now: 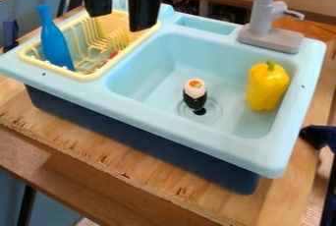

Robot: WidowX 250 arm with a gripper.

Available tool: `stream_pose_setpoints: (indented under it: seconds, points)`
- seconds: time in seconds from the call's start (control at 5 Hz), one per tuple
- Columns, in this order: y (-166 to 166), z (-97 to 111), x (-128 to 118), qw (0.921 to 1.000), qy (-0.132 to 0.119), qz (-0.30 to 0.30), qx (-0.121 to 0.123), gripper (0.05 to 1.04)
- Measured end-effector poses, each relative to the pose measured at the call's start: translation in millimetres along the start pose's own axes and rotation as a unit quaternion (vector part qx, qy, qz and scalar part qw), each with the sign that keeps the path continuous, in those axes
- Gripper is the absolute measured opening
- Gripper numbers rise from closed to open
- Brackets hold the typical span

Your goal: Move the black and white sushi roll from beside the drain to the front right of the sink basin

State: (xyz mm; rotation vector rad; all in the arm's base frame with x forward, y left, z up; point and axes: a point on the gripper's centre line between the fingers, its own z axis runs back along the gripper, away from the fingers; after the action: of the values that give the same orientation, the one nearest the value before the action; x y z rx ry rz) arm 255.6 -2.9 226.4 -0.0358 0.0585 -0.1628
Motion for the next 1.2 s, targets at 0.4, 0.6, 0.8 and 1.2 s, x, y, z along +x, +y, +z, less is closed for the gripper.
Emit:
stream_pose_setpoints:
  seconds: [0.4,0.6,0.8,1.2]
  points:
    - [0,-20,31,0.9996,-0.029,0.004,0.006,1.000]
    - [3,-38,53,0.9987,-0.039,0.031,0.004,1.000]
    - [9,-55,66,0.9970,-0.037,0.059,0.033,1.000]
    - [-1,-71,89,0.9945,-0.072,0.072,0.026,1.000]
